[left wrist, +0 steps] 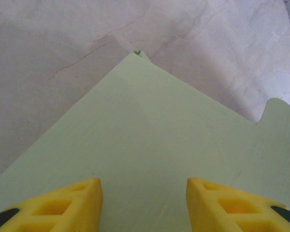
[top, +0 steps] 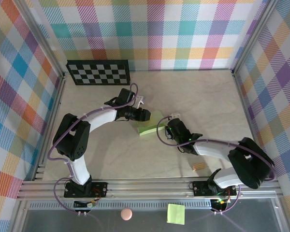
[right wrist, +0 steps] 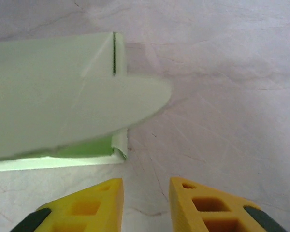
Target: Fold the paper box
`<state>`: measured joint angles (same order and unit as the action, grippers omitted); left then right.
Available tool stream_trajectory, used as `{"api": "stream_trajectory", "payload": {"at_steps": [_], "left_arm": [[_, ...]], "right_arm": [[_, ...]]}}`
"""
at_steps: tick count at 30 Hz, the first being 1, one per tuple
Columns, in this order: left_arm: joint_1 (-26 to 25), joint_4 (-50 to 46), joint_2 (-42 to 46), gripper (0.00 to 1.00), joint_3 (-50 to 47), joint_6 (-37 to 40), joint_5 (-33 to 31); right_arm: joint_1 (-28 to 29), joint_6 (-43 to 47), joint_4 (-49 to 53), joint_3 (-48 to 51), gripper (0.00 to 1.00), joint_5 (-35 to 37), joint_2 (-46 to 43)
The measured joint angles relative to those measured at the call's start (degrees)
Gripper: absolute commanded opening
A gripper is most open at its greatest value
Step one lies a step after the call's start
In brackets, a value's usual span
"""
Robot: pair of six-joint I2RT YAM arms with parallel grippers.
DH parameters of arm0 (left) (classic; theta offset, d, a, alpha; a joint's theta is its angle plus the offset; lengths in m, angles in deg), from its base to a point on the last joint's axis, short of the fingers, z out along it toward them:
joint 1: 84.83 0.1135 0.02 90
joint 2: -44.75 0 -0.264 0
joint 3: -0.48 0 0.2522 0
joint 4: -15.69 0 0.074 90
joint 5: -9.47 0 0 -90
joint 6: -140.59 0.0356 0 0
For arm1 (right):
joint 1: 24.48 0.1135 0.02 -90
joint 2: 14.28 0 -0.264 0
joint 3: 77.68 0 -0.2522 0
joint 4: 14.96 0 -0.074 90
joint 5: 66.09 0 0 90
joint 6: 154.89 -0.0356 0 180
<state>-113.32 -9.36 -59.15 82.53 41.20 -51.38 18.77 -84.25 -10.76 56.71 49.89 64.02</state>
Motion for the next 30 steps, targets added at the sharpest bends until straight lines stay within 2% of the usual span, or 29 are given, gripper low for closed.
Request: {"api": "stream_trajectory", "payload": {"at_steps": [4, 7, 12, 17, 21, 27, 30], "left_arm": [[-0.1, 1.4, -0.4, 0.48, -1.6, 0.4, -1.6], [-0.4, 2.8, -0.6, 0.48, -3.3, 0.8, -2.6], [-0.6, 4.4, -0.4, 0.51, -4.1, 1.3, -3.6], [-0.6, 4.4, 2.8, 0.55, -4.1, 1.3, -5.1], [-0.6, 4.3, 7.8, 0.65, -4.1, 0.5, -7.7], [-0.1, 6.3, 17.2, 0.66, -10.4, -5.5, -12.2], [0.2, 7.0, 19.2, 0.65, -14.5, -9.9, -13.2]], "right_arm": [[0.0, -0.4, 4.5, -0.3, 0.4, 1.0, -5.3], [0.0, -0.5, 9.0, -2.8, 0.48, 1.3, -6.6], [-0.3, -0.1, 14.5, -9.0, 0.49, -0.3, -6.2], [-3.9, 0.1, 19.2, -16.7, 0.49, -8.8, -2.0], [-8.6, 0.0, 23.5, -22.2, 0.5, -18.0, 2.8], [-13.3, 0.9, 29.1, -28.4, 0.54, -28.9, 10.1], [-14.6, 1.9, 31.5, -31.3, 0.54, -33.1, 14.0]]}}
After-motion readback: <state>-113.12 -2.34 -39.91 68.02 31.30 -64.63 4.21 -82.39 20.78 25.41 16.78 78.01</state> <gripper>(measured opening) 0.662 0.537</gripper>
